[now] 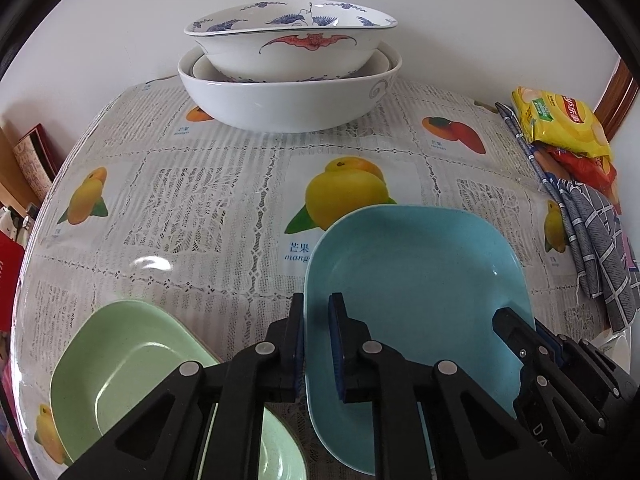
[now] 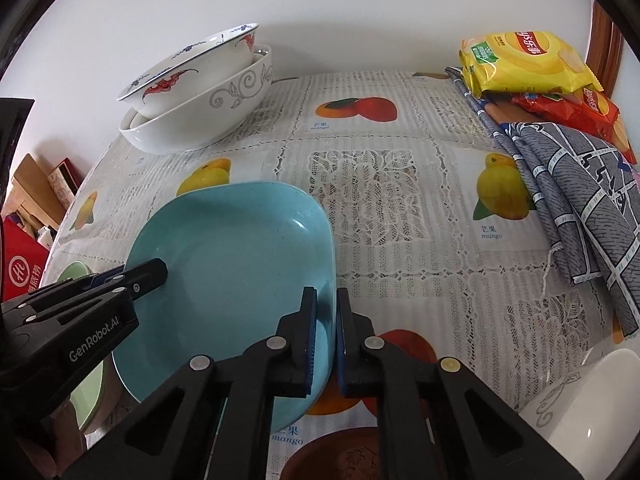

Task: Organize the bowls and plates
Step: 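Close the left tool on the teal plate rim while the right tool also grips it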

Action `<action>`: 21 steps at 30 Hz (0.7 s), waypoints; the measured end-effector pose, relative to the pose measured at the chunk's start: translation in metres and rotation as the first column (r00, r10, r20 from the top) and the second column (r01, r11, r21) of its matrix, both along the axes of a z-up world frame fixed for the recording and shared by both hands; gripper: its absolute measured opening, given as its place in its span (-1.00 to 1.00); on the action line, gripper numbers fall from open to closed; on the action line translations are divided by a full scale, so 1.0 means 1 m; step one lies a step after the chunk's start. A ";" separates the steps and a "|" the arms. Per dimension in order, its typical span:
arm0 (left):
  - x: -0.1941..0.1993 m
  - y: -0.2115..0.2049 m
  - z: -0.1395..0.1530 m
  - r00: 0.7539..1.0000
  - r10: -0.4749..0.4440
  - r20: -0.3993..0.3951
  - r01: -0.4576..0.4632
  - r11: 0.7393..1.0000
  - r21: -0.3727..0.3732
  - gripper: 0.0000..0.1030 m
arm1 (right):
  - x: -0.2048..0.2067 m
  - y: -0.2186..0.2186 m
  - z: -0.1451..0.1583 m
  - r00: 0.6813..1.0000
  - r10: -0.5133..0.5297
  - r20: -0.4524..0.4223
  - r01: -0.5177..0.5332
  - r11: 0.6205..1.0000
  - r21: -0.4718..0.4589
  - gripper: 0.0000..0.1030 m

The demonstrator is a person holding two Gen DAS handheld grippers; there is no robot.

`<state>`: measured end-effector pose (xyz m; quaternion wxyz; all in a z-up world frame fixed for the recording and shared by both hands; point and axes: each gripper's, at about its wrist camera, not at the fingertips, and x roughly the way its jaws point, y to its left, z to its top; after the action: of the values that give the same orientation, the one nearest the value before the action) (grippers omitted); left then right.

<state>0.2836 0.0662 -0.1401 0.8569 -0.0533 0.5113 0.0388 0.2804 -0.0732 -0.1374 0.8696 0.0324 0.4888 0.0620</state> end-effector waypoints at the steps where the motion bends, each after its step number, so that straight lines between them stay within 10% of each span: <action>1: -0.001 0.001 0.001 1.000 0.002 0.003 -0.002 1.000 -0.004 -0.80 | -0.001 -0.001 0.002 1.000 0.000 0.002 0.000 1.000 0.008 -0.87; 21: -0.058 -0.002 0.067 0.990 -0.003 0.140 0.012 0.998 -0.063 -0.81 | -0.065 -0.013 0.078 0.991 -0.020 0.136 0.016 1.000 0.027 -0.90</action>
<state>0.2260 0.0638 -0.0731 0.8887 -0.0811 0.4510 0.0156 0.2158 -0.0865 -0.0590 0.9009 0.0435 0.4273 0.0625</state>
